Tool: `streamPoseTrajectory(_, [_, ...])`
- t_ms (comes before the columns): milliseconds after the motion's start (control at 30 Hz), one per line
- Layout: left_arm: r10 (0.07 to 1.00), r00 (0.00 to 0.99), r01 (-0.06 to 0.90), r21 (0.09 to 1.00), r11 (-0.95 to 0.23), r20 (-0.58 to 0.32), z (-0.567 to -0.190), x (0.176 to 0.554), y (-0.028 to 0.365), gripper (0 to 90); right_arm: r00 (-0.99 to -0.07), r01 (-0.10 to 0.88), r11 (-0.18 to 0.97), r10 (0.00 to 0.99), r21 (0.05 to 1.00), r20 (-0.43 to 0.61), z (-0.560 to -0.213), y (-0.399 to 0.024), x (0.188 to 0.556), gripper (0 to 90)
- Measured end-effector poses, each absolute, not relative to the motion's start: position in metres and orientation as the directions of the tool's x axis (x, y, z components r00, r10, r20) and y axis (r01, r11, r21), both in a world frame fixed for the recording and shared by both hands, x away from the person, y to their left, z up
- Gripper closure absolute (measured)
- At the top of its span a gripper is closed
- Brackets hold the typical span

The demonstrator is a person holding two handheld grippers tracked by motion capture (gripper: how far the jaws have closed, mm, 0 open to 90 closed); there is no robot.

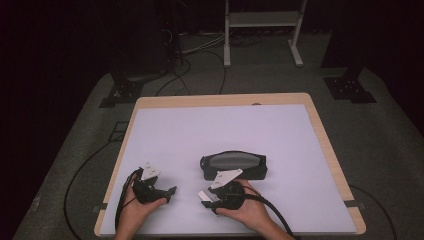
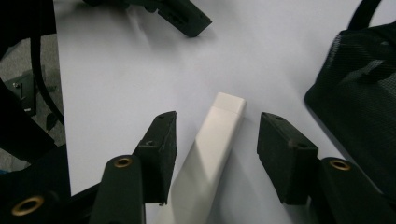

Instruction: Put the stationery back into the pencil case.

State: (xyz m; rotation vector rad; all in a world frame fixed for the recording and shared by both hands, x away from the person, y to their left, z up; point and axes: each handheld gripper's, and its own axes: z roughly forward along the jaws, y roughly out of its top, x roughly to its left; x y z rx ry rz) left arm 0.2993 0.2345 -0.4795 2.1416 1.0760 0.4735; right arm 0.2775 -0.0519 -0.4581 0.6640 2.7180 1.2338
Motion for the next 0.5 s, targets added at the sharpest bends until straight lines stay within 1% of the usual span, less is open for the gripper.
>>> streamPoseTrajectory(200, [0.806, 0.591, 0.558, 0.713, -0.424, 0.016, -0.479, 0.299, 0.235, 4.0, -0.905, 0.351, 0.608, 0.414, 0.712, 0.093, -0.463, -0.042, 0.280, 50.6])
streamPoseTrajectory(300, [0.807, 0.591, 0.558, 0.715, -0.422, 0.016, -0.480, 0.299, 0.234, 4.0, -0.907, 0.350, 0.629, 0.414, 0.694, 0.082, -0.467, -0.037, 0.281, 54.8])
streamPoseTrajectory(367, [0.807, 0.591, 0.558, 0.715, -0.422, 0.016, -0.480, 0.299, 0.234, 4.0, -0.904, 0.353, 0.635, 0.420, 0.687, 0.078, -0.469, -0.035, 0.281, 54.6])
streamPoseTrajectory(400, [0.807, 0.591, 0.558, 0.715, -0.422, 0.015, -0.480, 0.299, 0.234, 4.0, -0.906, 0.340, 0.643, 0.418, 0.686, 0.057, -0.469, -0.035, 0.281, 58.6])
streamPoseTrajectory(433, [0.807, 0.591, 0.558, 0.715, -0.422, 0.015, -0.480, 0.299, 0.234, 4.0, -0.906, 0.340, 0.643, 0.418, 0.686, 0.057, -0.469, -0.035, 0.281, 58.6])
streamPoseTrajectory(467, [0.807, 0.590, 0.558, 0.715, -0.422, 0.015, -0.480, 0.299, 0.234, 4.0, -0.904, 0.337, 0.647, 0.426, 0.684, 0.042, -0.469, -0.035, 0.280, 62.6])
streamPoseTrajectory(500, [0.807, 0.591, 0.558, 0.715, -0.422, 0.015, -0.480, 0.299, 0.234, 4.0, -0.904, 0.337, 0.647, 0.426, 0.684, 0.042, -0.469, -0.035, 0.280, 62.6])
